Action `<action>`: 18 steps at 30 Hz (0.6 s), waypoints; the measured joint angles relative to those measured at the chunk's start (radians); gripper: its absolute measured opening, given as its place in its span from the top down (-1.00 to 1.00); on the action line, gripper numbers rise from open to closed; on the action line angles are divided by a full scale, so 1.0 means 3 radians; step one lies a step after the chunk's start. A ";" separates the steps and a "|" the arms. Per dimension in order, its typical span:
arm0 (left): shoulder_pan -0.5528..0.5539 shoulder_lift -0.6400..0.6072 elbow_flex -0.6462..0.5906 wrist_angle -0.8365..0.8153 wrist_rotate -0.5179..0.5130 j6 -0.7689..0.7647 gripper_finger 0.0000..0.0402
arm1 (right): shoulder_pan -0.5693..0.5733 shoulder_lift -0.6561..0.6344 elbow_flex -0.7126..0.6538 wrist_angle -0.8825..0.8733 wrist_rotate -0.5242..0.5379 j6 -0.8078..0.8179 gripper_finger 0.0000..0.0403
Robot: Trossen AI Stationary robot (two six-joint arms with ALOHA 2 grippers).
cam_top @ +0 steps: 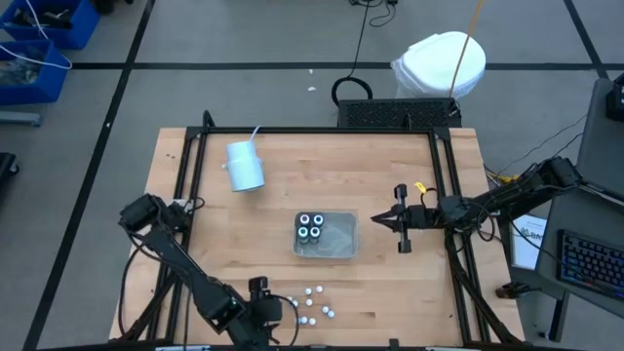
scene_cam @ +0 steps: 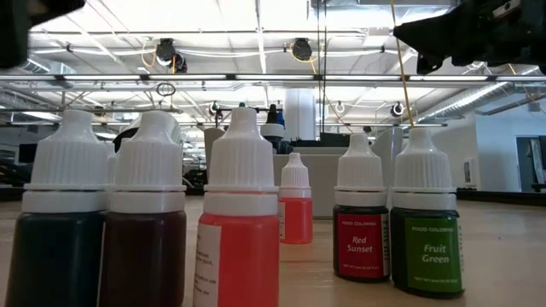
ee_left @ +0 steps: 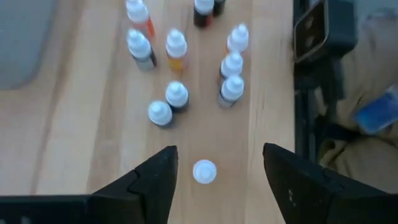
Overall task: Pick & Place food coloring
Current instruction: Put the small orange food coloring bottle into the bin
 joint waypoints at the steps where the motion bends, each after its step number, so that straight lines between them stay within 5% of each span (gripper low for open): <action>1: -0.0003 0.0046 0.0000 0.0021 0.0045 0.0000 -0.20 | 0.0000 0.0000 0.0000 0.0002 0.0001 -0.0008 1.00; 18: 0.0037 0.0272 -0.0004 0.0039 0.0188 0.0069 -0.20 | 0.0001 0.0000 0.0000 -0.0007 0.0001 -0.0060 1.00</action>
